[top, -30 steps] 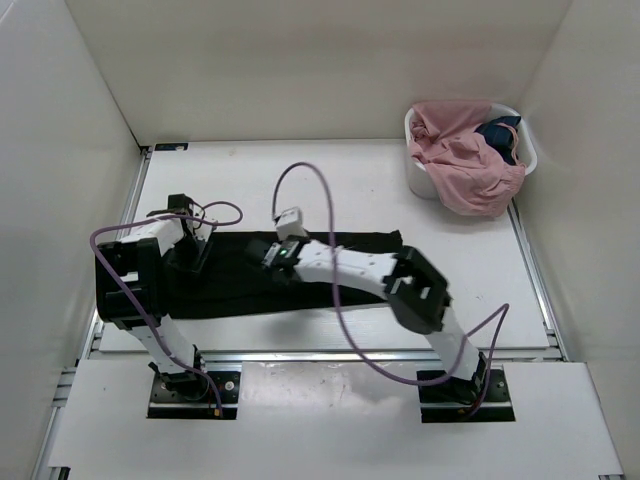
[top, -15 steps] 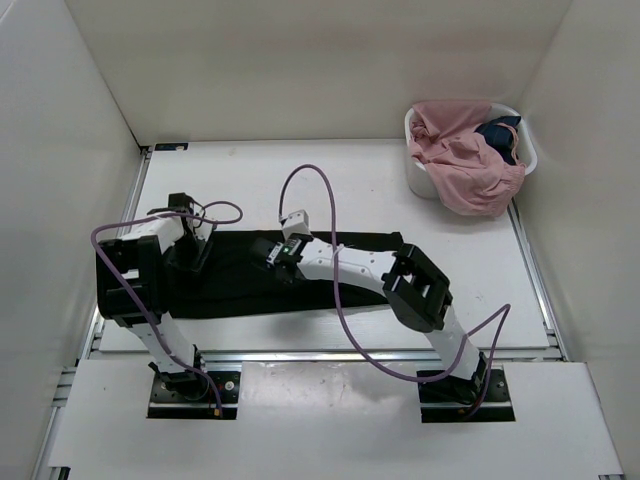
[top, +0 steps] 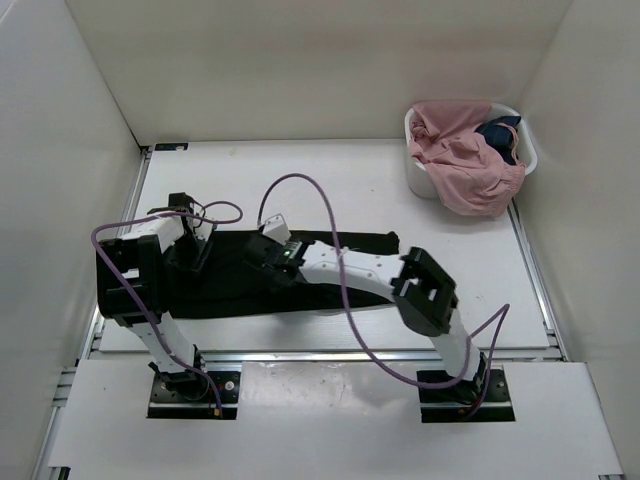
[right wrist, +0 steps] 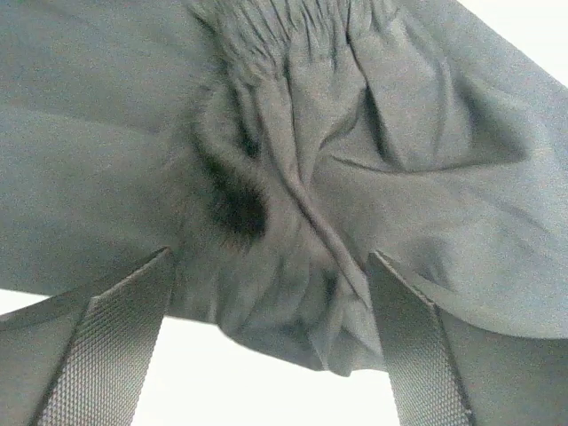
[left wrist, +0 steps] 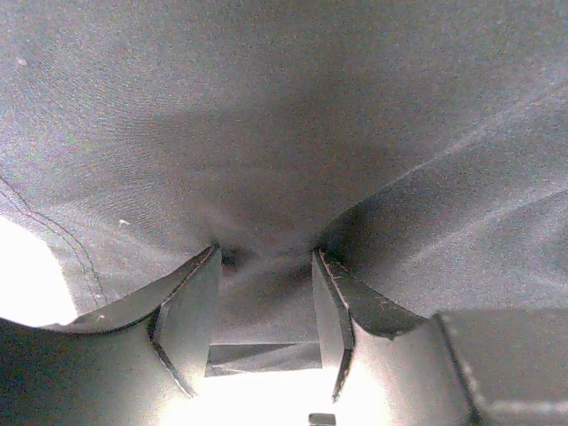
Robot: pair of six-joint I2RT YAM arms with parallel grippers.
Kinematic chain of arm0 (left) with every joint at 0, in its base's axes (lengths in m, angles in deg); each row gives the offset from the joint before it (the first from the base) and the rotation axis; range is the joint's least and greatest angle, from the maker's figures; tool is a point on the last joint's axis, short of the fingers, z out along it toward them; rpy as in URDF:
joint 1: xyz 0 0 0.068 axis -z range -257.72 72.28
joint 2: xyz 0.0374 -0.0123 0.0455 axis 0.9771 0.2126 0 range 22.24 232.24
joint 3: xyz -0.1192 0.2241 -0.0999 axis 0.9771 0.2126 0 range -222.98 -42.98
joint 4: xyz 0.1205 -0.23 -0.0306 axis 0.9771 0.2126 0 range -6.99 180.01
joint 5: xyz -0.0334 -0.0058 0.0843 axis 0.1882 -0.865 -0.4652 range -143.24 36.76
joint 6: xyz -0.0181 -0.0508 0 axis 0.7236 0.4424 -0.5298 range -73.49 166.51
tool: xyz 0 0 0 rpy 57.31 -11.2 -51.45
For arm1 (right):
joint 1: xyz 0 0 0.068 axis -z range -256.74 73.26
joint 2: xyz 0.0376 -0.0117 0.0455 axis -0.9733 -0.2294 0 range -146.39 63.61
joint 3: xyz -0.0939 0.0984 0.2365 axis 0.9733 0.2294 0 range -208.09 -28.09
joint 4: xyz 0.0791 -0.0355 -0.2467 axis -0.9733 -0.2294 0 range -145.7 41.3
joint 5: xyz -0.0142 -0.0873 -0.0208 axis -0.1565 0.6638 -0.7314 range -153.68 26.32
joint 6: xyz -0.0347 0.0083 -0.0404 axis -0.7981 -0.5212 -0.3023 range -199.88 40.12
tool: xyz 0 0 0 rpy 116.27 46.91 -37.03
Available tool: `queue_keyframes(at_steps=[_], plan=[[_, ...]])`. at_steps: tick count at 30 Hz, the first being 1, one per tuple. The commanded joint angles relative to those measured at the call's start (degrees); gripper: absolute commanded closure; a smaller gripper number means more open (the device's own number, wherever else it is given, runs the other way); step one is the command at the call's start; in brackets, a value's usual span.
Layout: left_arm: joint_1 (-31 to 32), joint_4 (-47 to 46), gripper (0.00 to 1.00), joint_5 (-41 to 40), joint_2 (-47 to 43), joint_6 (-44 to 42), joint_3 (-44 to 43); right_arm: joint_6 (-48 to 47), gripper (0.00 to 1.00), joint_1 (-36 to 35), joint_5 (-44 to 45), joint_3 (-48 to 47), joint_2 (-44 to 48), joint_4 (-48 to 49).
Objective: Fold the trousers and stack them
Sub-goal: Fold the trousers
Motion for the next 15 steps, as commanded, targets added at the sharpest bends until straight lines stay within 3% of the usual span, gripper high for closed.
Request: queue_keyframes(at_steps=[1, 5, 10, 15], plan=[[0.1, -1.8, 0.43, 0.9, 1.7, 0.9, 1.4, -3.9, 0.07, 0.0, -4.5, 3.6, 17.0, 8.4], [0.1, -0.2, 0.4, -0.3, -0.7, 0.9, -0.8, 3.2, 0.05, 5.7, -5.9, 13.4, 28.1, 7.5], [0.1, 4.4, 0.33, -2.8, -6.5, -0.5, -7.1, 11.9, 0.15, 16.8, -14.6, 35.8, 45.4, 10.3], [0.1, 7.7, 0.31, -6.1, -9.3, -2.5, -15.1, 13.6, 0.27, 29.6, -27.5, 58.4, 59.8, 21.1]])
